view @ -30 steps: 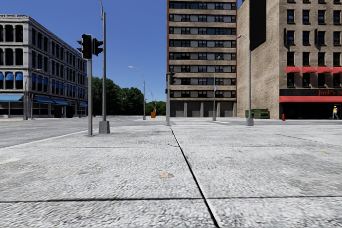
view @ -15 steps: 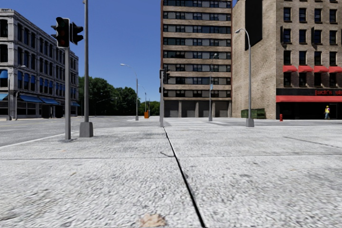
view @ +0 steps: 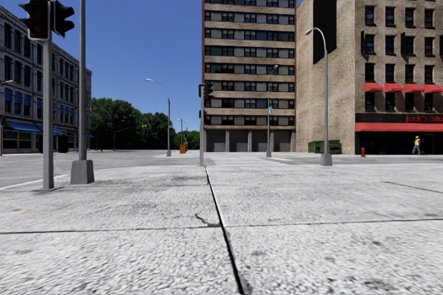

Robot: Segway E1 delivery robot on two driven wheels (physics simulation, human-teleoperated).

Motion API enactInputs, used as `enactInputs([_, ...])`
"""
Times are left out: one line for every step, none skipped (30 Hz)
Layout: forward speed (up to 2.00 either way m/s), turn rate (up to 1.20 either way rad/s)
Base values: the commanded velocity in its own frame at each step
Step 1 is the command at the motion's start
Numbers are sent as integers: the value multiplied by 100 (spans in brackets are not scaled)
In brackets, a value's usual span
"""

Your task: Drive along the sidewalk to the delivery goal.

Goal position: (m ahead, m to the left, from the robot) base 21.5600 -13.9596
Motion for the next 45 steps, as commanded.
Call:
enactInputs([200, -20])
enactInputs([200, -20])
enactInputs([200, -21])
enactInputs([200, -21])
enactInputs([200, -21])
enactInputs([200, -21])
enactInputs([200, -21])
enactInputs([200, -21])
enactInputs([200, -21])
enactInputs([200, -21])
enactInputs([200, -21])
enactInputs([200, -21])
enactInputs([200, -21])
enactInputs([200, -21])
enactInputs([200, -21])
enactInputs([200, -21])
enactInputs([200, -21])
enactInputs([200, -21])
enactInputs([200, -21])
enactInputs([200, -21])
enactInputs([200, -21])
enactInputs([200, -21])
enactInputs([200, -21])
enactInputs([200, -21])
enactInputs([200, -21])
enactInputs([200, -21])
enactInputs([200, -21])
enactInputs([200, -21])
enactInputs([200, -21])
enactInputs([200, -21])
enactInputs([200, -21])
enactInputs([200, -21])
enactInputs([200, -21])
enactInputs([200, -21])
enactInputs([200, -21])
enactInputs([200, -21])
enactInputs([200, -21])
enactInputs([200, -21])
enactInputs([200, -21])
enactInputs([200, -21])
enactInputs([200, -21])
enactInputs([200, -21])
enactInputs([200, -21])
enactInputs([200, -21])
enactInputs([200, -21])
